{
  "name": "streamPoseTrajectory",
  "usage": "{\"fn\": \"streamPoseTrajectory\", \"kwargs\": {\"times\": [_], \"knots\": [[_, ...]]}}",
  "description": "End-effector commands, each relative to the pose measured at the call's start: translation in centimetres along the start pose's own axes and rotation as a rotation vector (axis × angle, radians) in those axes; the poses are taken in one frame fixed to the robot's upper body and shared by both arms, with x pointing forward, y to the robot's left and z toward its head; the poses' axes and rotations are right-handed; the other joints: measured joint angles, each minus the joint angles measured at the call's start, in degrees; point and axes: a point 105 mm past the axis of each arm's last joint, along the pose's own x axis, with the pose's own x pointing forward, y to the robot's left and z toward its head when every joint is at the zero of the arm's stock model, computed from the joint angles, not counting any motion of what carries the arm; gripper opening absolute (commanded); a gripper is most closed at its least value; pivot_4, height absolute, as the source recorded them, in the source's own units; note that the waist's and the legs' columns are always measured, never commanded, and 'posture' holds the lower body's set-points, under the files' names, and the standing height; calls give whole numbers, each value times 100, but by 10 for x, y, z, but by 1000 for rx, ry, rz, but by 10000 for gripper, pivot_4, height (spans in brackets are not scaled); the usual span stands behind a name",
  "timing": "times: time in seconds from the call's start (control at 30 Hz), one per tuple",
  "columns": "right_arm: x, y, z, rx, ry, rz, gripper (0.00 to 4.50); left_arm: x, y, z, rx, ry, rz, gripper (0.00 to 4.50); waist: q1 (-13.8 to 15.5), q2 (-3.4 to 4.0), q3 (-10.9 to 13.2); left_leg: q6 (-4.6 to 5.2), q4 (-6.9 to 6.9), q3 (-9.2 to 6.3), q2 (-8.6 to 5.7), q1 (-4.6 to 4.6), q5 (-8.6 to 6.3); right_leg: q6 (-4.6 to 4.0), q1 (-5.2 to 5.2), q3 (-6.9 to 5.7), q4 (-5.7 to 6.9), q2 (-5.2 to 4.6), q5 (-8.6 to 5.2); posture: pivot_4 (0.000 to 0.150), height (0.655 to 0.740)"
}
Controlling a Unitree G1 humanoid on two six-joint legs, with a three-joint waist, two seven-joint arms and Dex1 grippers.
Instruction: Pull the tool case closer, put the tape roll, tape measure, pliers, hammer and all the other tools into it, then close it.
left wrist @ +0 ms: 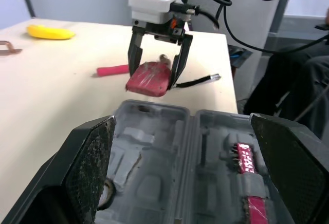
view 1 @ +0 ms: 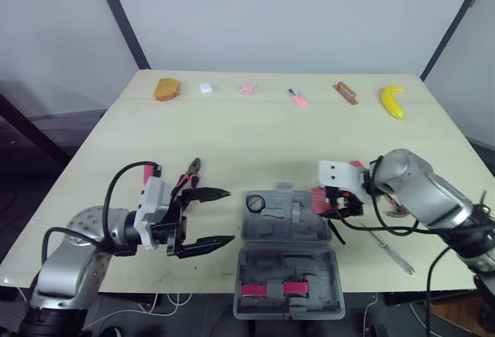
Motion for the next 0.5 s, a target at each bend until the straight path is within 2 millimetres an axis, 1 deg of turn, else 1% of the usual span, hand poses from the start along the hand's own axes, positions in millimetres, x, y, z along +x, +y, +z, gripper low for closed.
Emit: {"fn": "streamPoseTrajectory", "kwargs": {"times": [0.03, 0.17, 0.37, 0.5], "knots": [[0, -3, 7, -27, 46, 6, 29512, -11, -1, 7, 26, 17, 25, 45000, -1, 0, 0, 0, -1, 1, 0, 0, 0, 0, 0, 0, -1, -1, 0, 1500, 7400], [13, -7, 12, -71, 97, -10, 29512, -20, -3, 8, 15, 24, 53, 45000, 1, 1, 1, 0, -1, 2, -1, -1, 0, 0, -1, -4, -2, -7, 0, 1500, 7400], [35, -12, 11, -164, 172, -22, 29512, -25, -5, 8, 10, 24, 99, 45000, -8, 2, 1, 0, -1, 1, -1, 0, 0, 0, -1, -6, -1, -7, 0, 1500, 7400], [41, -16, 7, -207, 198, -24, 29512, -26, -6, 8, 9, 23, 102, 45000, -7, 2, 1, -1, -2, 2, -2, -1, 0, 0, -1, -7, 0, -7, 0, 1500, 7400]]}}
